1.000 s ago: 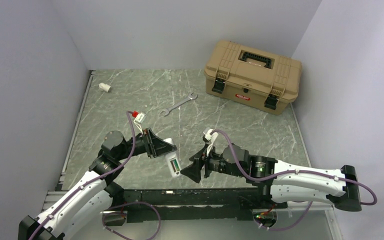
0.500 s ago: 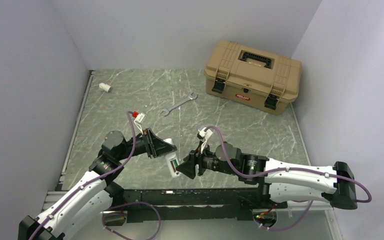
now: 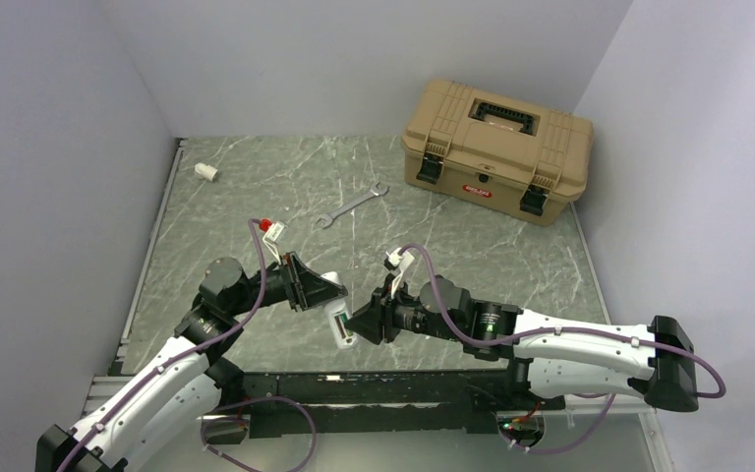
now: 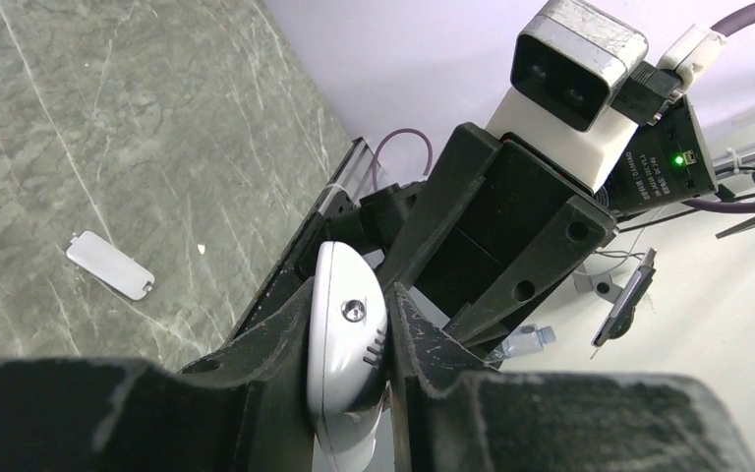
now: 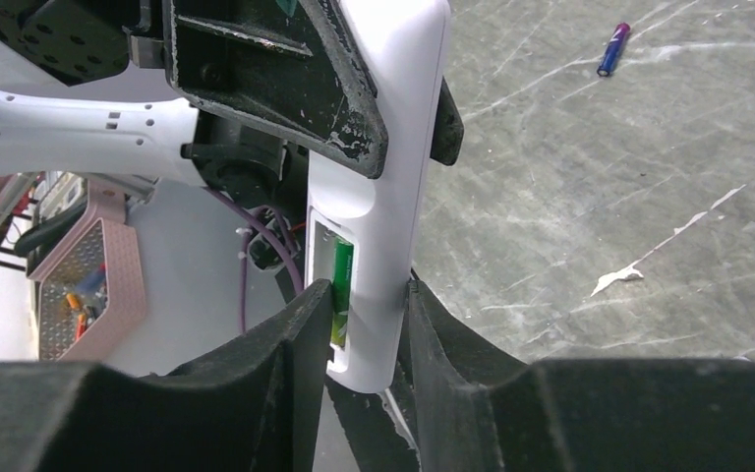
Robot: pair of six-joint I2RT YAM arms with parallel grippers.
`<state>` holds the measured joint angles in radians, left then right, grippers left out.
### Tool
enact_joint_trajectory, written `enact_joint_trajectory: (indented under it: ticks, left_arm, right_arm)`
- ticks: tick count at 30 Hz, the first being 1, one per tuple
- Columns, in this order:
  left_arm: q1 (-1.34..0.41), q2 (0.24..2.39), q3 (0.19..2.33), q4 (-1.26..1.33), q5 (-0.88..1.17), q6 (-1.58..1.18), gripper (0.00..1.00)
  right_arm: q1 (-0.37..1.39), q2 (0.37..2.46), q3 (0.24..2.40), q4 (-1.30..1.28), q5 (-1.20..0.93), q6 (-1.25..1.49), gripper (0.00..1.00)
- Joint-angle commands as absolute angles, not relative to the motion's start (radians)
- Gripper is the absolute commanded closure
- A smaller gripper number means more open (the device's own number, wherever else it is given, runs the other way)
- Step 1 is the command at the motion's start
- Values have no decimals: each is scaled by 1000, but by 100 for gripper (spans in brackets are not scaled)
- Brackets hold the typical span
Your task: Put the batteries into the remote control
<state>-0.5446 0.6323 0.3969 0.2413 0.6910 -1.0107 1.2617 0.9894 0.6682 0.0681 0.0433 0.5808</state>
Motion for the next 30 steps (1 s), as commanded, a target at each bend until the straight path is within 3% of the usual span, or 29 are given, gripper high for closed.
enact_joint_trajectory:
  ticks: [1, 15, 17, 19, 21, 27, 30]
  left_arm:
    - [-546, 615, 418, 295, 700, -1014, 100]
    - [-545, 614, 419, 296, 696, -1013, 100]
    - [-546, 615, 420, 276, 690, -1000, 100]
    - [-546, 615, 416, 256, 674, -983, 100]
    - [-546, 610, 415, 227, 656, -965, 100]
    - [-542, 583, 424, 95, 560, -903, 100]
    - [-522, 541, 476, -36, 468, -857, 100]
  right_arm:
    - [1250, 1003, 710, 108, 33, 592, 67]
    - [1248, 1048, 755, 30, 65, 571, 82]
    - [1248, 1030, 746, 42, 67, 553, 76]
    - [1249, 997, 730, 65, 72, 529, 54]
    - [1249, 957, 724, 65, 89, 500, 39]
    - [1249, 834, 701, 20, 248, 458, 32]
    - [1234, 820, 685, -47, 346, 479, 35]
